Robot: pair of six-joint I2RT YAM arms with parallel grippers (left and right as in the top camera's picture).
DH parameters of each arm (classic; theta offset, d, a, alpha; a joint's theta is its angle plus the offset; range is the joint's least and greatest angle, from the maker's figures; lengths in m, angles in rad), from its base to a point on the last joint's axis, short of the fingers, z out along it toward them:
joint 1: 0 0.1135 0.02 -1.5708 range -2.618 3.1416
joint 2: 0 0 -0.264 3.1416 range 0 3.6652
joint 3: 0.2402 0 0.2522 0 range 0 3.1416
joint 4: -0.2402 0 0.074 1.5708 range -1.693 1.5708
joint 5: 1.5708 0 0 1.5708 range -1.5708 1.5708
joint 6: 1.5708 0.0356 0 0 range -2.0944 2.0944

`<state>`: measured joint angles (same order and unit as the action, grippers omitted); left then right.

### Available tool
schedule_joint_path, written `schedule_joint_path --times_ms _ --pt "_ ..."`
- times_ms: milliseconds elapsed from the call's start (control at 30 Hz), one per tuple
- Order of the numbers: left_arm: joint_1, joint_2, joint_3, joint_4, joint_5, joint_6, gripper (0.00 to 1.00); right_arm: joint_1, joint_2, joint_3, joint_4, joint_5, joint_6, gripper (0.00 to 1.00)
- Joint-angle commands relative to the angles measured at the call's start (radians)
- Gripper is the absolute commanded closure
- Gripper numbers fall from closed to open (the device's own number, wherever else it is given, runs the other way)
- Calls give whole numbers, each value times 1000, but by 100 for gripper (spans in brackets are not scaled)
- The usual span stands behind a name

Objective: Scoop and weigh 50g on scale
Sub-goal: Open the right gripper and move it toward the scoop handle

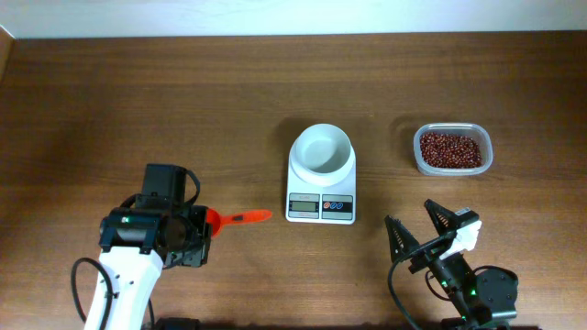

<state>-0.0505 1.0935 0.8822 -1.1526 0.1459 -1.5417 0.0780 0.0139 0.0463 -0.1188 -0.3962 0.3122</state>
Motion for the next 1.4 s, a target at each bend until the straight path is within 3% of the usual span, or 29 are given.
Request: schedule_joint_path --times_ms 0,1367 --pt "-4 -12 0 35 -12 -14 100 -6 -8 -13 4 -26 18 1" --pt "-4 -12 0 66 26 77 100 -6 -8 -13 4 -26 18 1"
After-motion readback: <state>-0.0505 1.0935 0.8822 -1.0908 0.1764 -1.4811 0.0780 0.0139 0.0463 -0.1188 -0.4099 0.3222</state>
